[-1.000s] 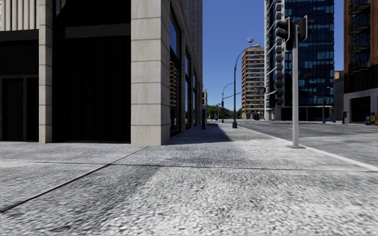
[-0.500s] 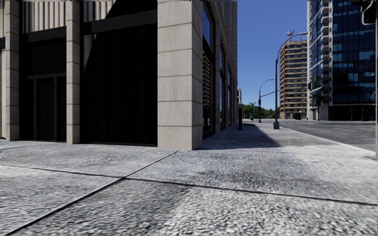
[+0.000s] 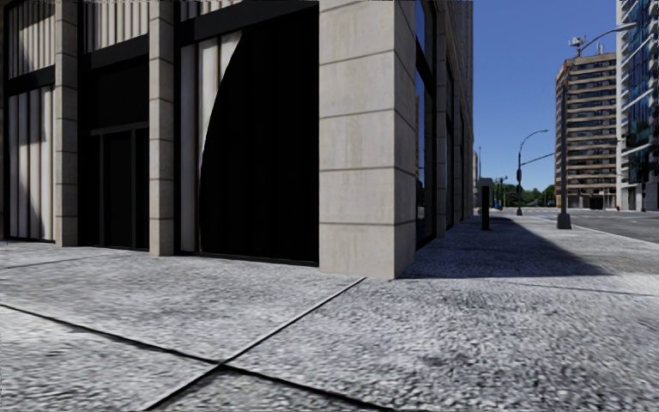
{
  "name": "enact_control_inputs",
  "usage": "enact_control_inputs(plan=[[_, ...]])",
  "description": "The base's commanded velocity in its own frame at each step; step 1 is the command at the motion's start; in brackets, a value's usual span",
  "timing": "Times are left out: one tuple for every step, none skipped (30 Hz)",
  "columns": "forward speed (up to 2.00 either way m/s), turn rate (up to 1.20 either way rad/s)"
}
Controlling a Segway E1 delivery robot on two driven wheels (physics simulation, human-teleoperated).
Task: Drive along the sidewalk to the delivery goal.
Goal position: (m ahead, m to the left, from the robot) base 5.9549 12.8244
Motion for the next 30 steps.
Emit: enact_control_inputs(plan=[[1.93,0.68],[1.93,0.68],[1.93,0.68],[1.93,0.68],[1.93,0.68],[1.93,0.68],[1.93,0.68],[1.93,0.68],[1.93,0.69],[1.93,0.75],[1.93,0.78],[1.93,0.78],[1.93,0.79],[1.93,0.79],[1.93,0.79],[1.93,0.79],[1.93,0.79],[1.93,0.79],[1.93,0.79],[1.93,0.79],[1.93,0.79],[1.93,0.79],[1.93,0.79],[1.93,0.78],[1.93,0.78],[1.93,0.78],[1.93,0.78],[1.93,0.77],[1.93,0.74],[1.93,0.73]])
